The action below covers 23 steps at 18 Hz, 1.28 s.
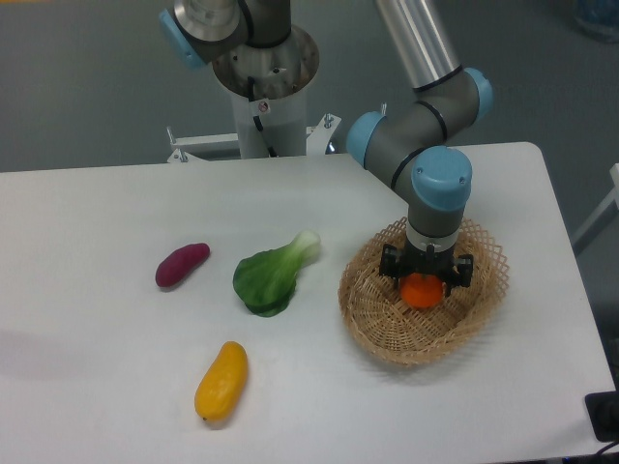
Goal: Pick up the orange from the basket
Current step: 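Close the gripper fingers on the orange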
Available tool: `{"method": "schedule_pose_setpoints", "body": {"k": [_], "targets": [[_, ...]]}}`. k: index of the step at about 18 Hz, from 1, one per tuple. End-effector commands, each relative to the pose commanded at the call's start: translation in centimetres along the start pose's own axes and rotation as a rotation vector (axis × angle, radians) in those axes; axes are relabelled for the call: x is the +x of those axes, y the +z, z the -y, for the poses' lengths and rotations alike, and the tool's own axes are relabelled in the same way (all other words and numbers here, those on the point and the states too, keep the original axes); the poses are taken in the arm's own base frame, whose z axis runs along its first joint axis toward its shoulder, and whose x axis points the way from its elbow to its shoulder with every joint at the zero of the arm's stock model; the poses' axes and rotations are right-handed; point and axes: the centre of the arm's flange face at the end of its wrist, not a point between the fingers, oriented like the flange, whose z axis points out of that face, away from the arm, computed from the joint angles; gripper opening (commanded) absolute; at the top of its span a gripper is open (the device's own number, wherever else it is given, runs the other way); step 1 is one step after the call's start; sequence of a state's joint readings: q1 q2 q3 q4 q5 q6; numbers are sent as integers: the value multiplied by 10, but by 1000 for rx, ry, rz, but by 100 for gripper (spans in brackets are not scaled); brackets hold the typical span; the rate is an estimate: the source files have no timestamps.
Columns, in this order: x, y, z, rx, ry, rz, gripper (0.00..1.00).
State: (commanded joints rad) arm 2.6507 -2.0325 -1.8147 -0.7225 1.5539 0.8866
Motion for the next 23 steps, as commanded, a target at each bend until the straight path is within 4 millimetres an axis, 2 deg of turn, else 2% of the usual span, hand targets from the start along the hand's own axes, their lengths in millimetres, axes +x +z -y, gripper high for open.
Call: {"method": "schedule_pose_setpoints", "body": {"k": [7,12,15,20,23], "targets": [[-1,-4,1,5,34,6,76],[-8,-19,7,25,42,31,75],[-18,-50,18,73,45,75,76],[-14,-106,49,187,72,118,76],[5,-145,66,287,79,112,76]]}}
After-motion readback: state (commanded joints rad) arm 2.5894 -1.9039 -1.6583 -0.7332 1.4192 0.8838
